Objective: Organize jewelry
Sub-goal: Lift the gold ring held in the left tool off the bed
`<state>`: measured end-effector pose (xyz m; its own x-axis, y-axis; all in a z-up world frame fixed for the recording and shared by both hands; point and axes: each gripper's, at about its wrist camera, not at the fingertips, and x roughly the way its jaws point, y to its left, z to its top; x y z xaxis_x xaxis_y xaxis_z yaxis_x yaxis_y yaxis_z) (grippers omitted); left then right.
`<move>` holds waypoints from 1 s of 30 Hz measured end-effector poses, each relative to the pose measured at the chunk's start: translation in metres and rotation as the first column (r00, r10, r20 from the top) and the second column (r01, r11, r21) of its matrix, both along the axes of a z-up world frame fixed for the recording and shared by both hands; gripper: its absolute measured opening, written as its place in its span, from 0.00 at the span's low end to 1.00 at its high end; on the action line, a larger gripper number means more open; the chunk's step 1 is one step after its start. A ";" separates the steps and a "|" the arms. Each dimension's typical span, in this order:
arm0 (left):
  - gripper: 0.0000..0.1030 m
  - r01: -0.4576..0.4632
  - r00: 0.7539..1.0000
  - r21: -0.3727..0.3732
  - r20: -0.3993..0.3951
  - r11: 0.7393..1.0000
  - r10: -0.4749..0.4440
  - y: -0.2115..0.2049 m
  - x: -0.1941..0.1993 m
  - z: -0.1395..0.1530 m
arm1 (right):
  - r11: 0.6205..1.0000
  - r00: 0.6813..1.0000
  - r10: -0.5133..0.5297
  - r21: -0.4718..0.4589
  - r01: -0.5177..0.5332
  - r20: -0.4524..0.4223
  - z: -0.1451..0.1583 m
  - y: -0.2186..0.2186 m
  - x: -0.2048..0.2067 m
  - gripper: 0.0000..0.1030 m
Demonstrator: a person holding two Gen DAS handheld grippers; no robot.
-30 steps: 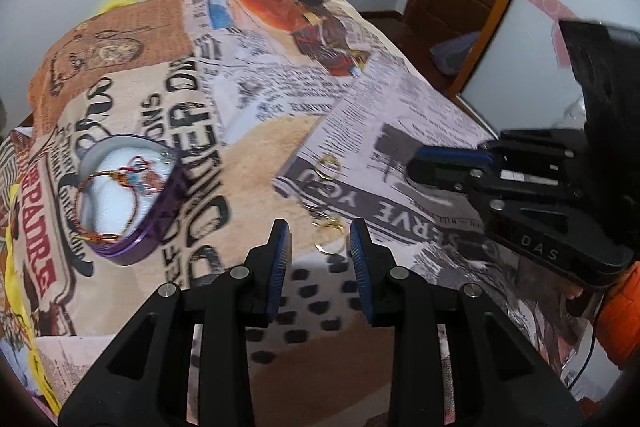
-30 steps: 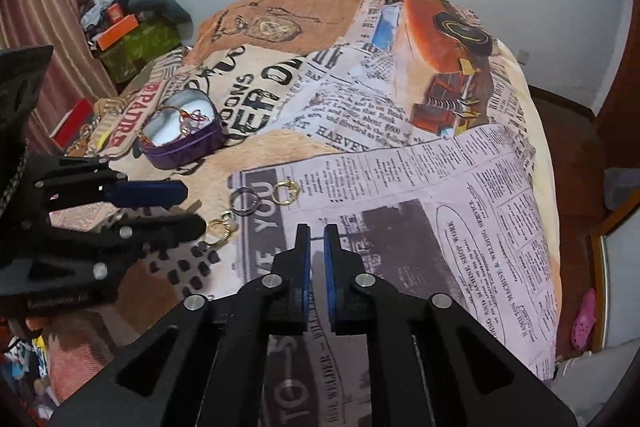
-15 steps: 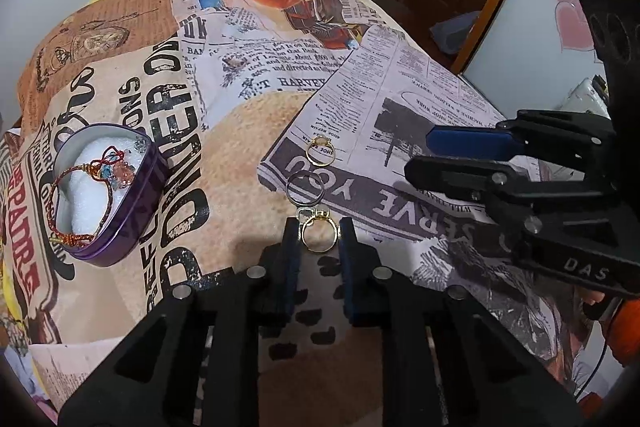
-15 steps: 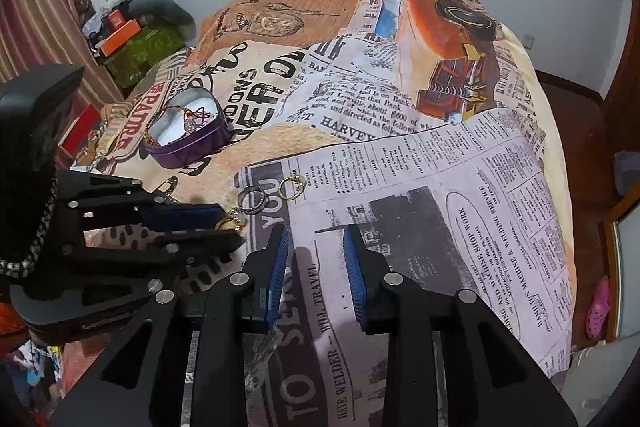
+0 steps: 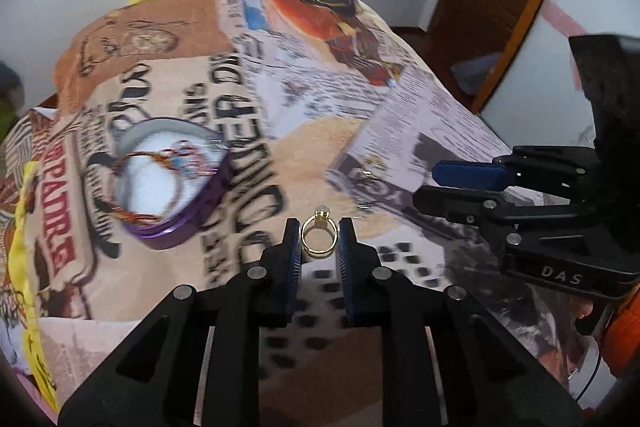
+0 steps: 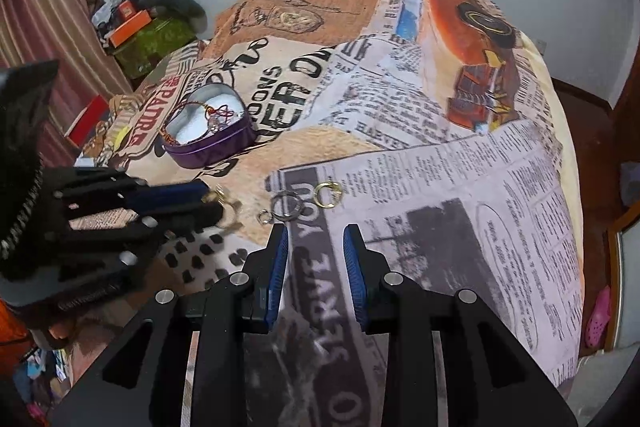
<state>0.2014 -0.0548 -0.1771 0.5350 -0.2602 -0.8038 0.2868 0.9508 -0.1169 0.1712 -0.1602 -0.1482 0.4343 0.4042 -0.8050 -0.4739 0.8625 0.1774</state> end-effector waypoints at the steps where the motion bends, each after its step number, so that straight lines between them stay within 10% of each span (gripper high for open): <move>1: 0.17 -0.011 1.000 -0.001 0.004 1.000 0.011 0.006 0.000 0.000 | 1.000 1.000 0.006 -0.010 -0.006 -0.002 -0.002 0.005 0.002 0.25; 30: 0.17 -0.055 0.991 -0.058 0.116 0.997 0.062 0.051 -0.007 0.027 | 0.998 0.999 0.032 -0.056 -0.030 0.041 0.014 0.038 0.014 0.19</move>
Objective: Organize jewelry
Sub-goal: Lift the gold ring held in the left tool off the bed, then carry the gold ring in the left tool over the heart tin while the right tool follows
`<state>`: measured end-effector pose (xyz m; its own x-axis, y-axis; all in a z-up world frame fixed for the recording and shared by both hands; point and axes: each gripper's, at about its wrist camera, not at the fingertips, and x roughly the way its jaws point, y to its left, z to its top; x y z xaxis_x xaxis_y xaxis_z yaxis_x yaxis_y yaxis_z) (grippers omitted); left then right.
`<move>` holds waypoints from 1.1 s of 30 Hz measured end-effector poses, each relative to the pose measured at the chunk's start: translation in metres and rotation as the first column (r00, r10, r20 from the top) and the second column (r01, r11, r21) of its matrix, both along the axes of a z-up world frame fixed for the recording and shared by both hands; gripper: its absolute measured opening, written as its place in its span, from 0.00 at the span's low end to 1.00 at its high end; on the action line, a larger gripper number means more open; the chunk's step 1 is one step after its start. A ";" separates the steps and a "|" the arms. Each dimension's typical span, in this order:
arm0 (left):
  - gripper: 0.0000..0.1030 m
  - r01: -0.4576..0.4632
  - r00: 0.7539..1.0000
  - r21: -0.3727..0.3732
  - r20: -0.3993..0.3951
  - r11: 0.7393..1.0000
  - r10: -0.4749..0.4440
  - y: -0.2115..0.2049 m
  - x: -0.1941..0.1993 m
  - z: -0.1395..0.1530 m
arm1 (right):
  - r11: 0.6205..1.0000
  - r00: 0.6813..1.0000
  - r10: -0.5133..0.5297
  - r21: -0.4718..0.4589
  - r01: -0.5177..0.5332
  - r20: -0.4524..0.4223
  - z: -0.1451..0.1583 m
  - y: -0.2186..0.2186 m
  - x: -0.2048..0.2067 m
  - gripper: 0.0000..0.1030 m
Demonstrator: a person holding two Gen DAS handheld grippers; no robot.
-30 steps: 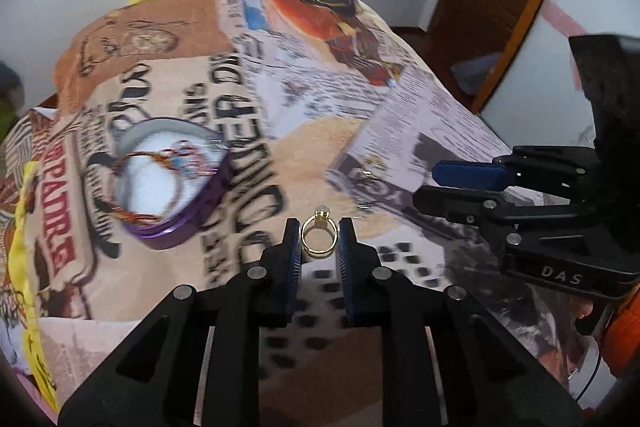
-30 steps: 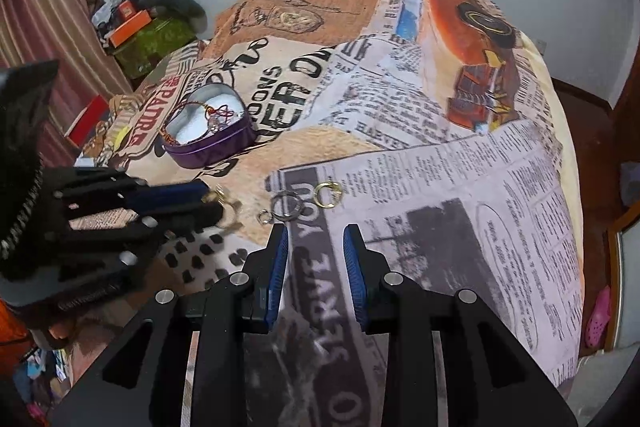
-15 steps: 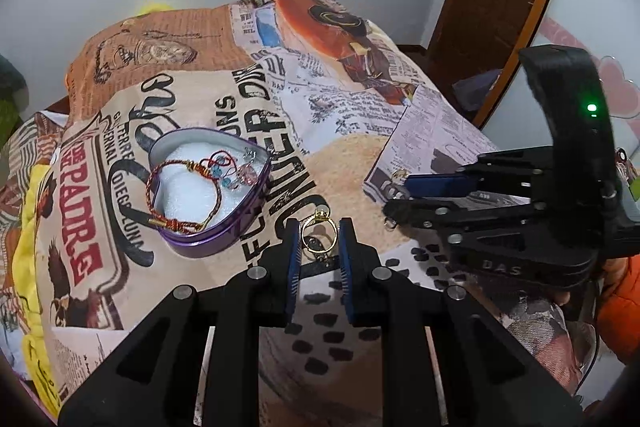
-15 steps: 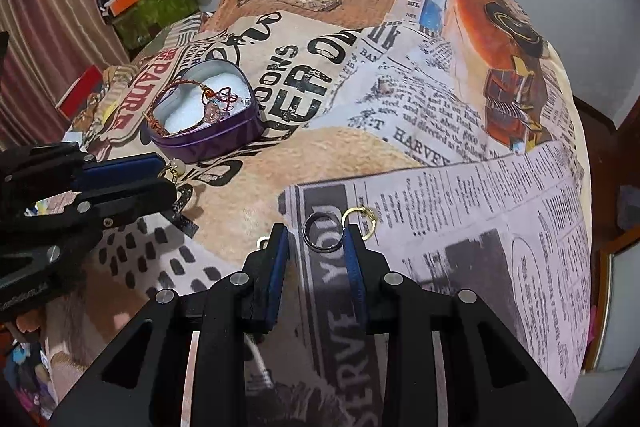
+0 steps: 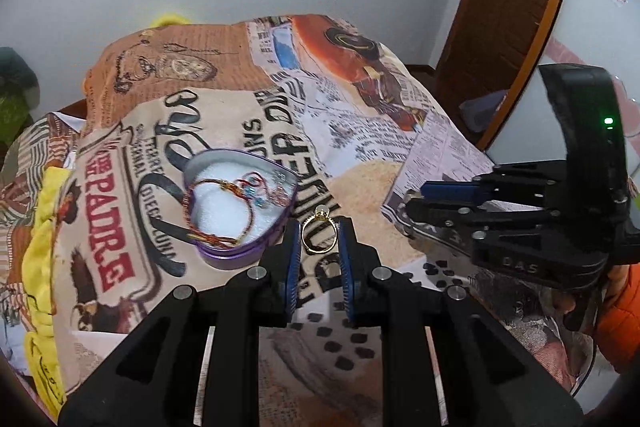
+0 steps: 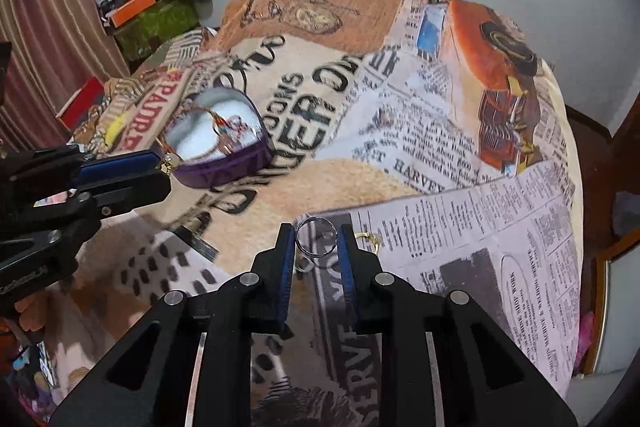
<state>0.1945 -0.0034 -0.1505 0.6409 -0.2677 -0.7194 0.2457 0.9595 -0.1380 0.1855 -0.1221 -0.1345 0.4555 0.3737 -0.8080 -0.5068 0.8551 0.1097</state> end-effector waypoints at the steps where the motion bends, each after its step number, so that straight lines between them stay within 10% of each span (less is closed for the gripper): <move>1: 0.17 -0.006 1.000 0.000 0.004 1.000 0.006 0.002 0.000 0.002 | 1.000 1.000 0.001 0.007 -0.001 0.008 0.004 0.002 -0.001 0.19; 33: 0.17 -0.103 0.994 -0.043 0.031 0.994 0.104 0.068 0.019 0.004 | 0.994 0.995 0.058 0.092 -0.065 0.075 0.036 0.074 0.027 0.19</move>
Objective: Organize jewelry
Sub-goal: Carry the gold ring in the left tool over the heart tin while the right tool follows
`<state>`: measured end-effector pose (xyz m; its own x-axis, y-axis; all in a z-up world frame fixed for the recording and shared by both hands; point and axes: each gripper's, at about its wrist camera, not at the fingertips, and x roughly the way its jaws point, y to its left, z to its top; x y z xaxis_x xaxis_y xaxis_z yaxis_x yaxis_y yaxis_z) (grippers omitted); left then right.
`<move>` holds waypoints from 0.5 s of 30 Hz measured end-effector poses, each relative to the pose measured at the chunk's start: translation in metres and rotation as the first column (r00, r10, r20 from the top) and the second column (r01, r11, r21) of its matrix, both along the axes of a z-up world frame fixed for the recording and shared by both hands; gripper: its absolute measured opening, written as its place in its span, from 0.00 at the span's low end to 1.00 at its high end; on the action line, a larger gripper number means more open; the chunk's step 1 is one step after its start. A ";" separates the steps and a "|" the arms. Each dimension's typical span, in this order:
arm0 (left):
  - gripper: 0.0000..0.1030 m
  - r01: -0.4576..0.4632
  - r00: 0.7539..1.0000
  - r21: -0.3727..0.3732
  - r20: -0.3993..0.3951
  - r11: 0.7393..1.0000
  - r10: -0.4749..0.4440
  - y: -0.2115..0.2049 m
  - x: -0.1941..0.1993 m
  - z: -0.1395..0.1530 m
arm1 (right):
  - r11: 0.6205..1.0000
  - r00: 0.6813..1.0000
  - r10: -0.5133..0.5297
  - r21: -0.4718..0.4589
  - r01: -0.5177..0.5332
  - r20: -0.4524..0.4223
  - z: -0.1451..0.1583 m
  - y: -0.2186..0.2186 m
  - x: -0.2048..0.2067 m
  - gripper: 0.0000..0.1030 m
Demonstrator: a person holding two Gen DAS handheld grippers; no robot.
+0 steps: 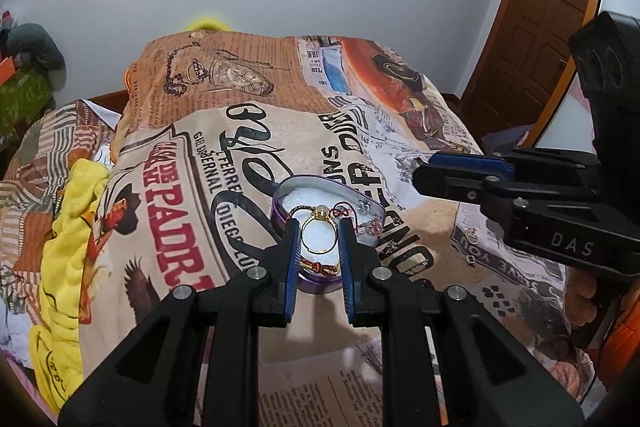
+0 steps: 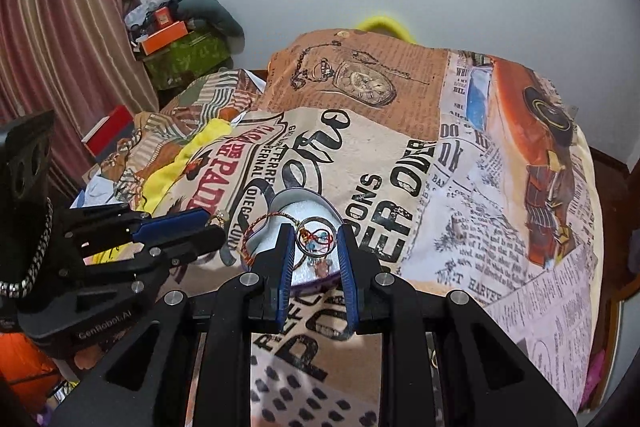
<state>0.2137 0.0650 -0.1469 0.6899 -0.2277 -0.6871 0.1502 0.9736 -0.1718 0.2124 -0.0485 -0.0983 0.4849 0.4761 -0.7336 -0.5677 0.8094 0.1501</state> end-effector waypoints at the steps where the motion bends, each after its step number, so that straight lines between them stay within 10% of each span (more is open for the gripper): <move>1: 0.17 0.003 1.000 0.002 -0.004 1.000 -0.003 0.000 0.002 -0.002 | 1.000 1.000 0.001 0.001 -0.001 -0.008 -0.002 0.001 0.003 0.19; 15: 0.17 0.048 0.997 -0.015 -0.060 0.999 -0.049 0.000 0.030 -0.024 | 0.997 0.997 0.038 -0.068 -0.042 -0.061 -0.021 0.030 0.033 0.19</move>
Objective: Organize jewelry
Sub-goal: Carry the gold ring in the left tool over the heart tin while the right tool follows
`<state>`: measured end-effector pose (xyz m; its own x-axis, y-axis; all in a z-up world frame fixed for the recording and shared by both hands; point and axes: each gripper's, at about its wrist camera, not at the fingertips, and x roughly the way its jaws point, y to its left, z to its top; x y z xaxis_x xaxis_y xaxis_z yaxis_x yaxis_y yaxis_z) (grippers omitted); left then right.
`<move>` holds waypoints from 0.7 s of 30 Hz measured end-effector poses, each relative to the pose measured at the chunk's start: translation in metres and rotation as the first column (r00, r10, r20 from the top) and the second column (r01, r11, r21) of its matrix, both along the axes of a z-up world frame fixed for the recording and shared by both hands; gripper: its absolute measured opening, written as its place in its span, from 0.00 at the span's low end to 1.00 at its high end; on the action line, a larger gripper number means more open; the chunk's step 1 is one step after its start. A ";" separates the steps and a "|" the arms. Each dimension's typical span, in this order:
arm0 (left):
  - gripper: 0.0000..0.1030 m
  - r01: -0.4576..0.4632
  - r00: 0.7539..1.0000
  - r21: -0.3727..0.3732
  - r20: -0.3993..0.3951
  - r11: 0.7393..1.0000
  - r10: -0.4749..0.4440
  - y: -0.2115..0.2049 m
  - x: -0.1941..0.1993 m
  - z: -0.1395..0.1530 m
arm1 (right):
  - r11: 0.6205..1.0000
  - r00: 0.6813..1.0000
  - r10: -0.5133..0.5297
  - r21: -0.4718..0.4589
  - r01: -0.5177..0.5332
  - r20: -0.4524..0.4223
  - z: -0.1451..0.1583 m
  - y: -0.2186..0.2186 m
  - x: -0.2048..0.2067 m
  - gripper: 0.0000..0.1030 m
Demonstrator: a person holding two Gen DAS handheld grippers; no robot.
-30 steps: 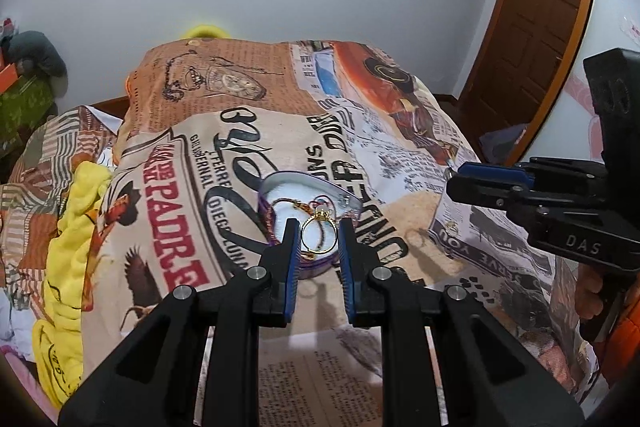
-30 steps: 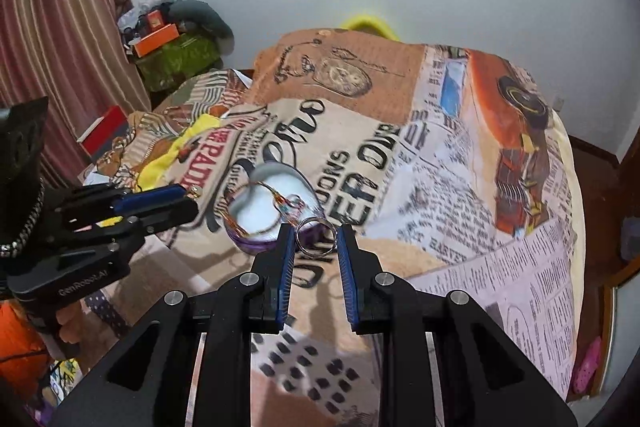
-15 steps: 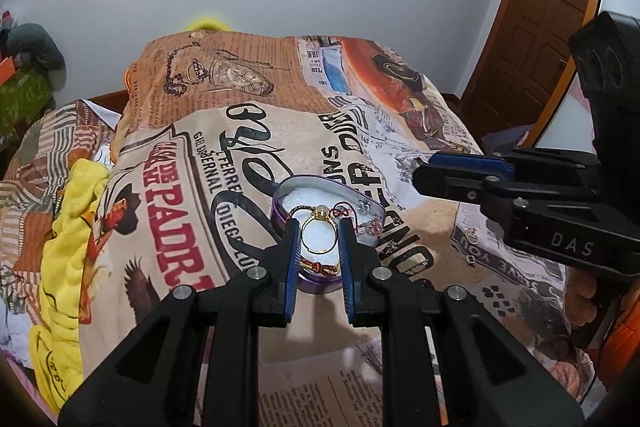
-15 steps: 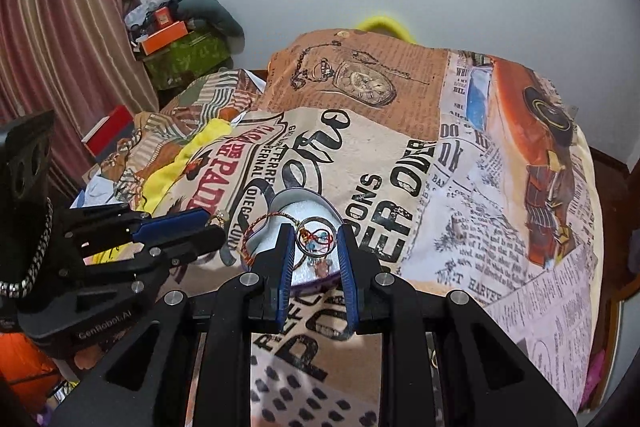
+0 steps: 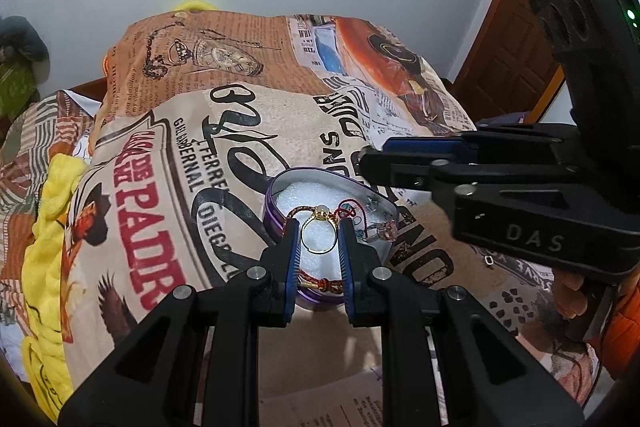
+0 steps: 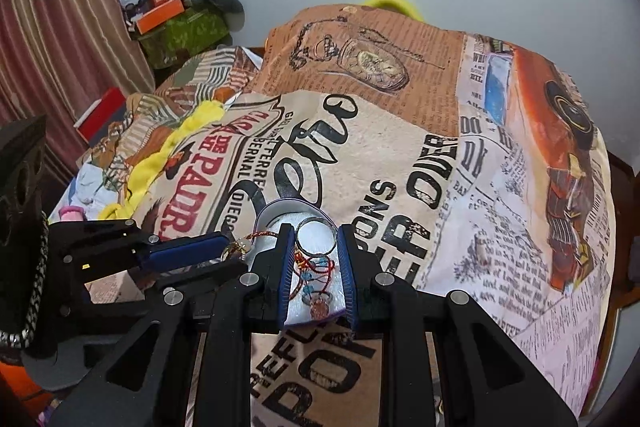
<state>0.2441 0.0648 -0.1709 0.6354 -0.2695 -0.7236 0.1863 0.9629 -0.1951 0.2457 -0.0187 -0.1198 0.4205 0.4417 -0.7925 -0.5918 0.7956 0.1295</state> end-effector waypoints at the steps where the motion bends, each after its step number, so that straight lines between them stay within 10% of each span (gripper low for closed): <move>1: 0.17 0.003 1.000 0.001 -0.002 1.000 -0.003 0.000 0.001 -0.001 | 1.000 1.000 0.004 -0.004 -0.004 -0.010 -0.003 0.002 0.001 0.19; 21: 0.17 0.013 1.000 0.057 -0.004 0.998 -0.013 -0.004 -0.001 -0.003 | 0.998 0.996 0.024 -0.050 -0.028 -0.081 -0.019 0.009 0.009 0.19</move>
<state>0.2430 0.0604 -0.1739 0.6292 -0.2359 -0.7405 0.1985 0.9700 -0.1404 0.2545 -0.0099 -0.1384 0.3432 0.4099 -0.8451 -0.6015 0.7869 0.1374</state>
